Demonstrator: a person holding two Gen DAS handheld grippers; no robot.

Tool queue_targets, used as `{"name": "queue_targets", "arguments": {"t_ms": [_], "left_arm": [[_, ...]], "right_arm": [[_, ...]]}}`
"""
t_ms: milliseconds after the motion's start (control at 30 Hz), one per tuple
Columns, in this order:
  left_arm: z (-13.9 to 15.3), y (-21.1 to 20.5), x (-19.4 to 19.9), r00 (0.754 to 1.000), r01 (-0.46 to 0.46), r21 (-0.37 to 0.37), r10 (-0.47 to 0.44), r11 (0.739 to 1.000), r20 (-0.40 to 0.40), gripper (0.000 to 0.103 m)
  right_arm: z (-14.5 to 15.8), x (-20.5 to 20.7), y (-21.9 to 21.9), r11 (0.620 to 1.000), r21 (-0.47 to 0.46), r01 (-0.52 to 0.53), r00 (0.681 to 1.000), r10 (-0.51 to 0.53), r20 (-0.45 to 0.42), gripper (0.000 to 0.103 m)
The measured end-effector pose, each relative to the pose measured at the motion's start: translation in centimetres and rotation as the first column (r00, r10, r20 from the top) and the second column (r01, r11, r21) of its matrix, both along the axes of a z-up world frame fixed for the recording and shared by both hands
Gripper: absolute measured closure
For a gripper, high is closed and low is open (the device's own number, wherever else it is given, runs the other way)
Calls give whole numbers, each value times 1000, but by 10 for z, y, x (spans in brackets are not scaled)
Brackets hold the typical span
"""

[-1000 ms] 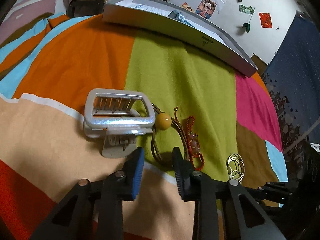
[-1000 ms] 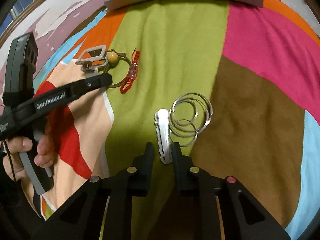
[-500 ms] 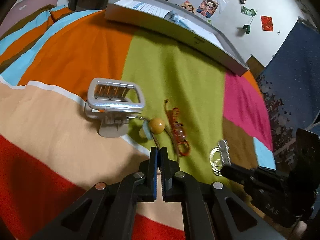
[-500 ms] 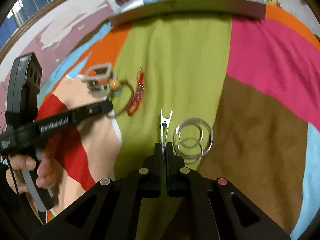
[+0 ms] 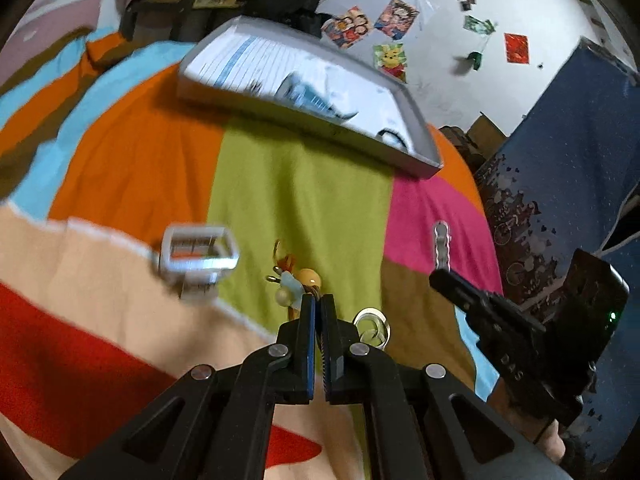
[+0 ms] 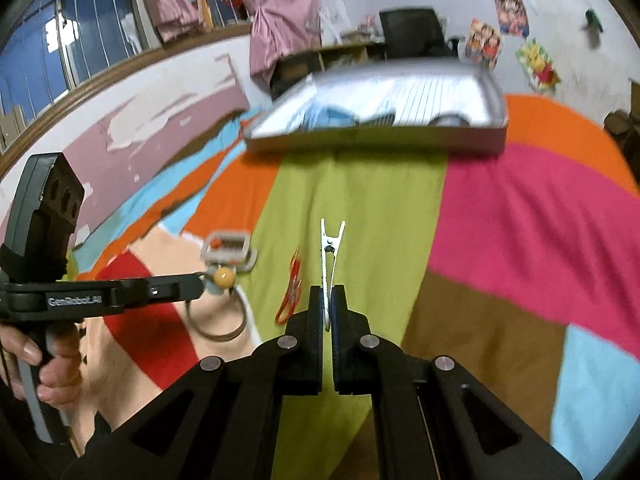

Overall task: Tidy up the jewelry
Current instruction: 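Close the left tool on the orange-bead hair tie while the right tool grasps the white hair pin, then carry the hair tie and hair pin over the metal tray and open both tools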

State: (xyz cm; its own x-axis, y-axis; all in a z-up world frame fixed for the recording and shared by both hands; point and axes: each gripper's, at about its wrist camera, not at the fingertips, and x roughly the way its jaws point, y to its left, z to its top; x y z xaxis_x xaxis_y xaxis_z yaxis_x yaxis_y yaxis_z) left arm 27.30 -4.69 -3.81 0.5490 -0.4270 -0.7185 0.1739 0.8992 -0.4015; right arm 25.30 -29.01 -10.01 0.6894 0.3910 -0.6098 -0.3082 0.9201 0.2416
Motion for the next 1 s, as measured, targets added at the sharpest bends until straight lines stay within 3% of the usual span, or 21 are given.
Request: {"name": "queue_targets", "arguments": {"t_ms": [167,233,400,533,700,1000], "left_arm": [[40,-14,30,996,10,-1,-9,1000,89,100],[53,-19,46,993,20,-34,-16,999,119,100],[74,-44,106,983,30,-68,-17,997,182,100],[73,-60,145,979,26,-69,-11,997,205,100],[51,-77,185,985,4,-48,4,999,174,100],[26,-79,196,988,-16,18,13,1000,155,100]], "right_arm": [[27,19,-15,999,-11,50,992,-49,114,99],[41,31,-22,997,4,74,984,-74,159,99],[63,66,-50,989,60,132,967,-142,211,99],[67,94,-62,984,67,164,959,-175,221,99],[66,132,-63,982,36,184,961,-187,203,99],[48,172,-58,978,3,211,968,-209,137,99]]}}
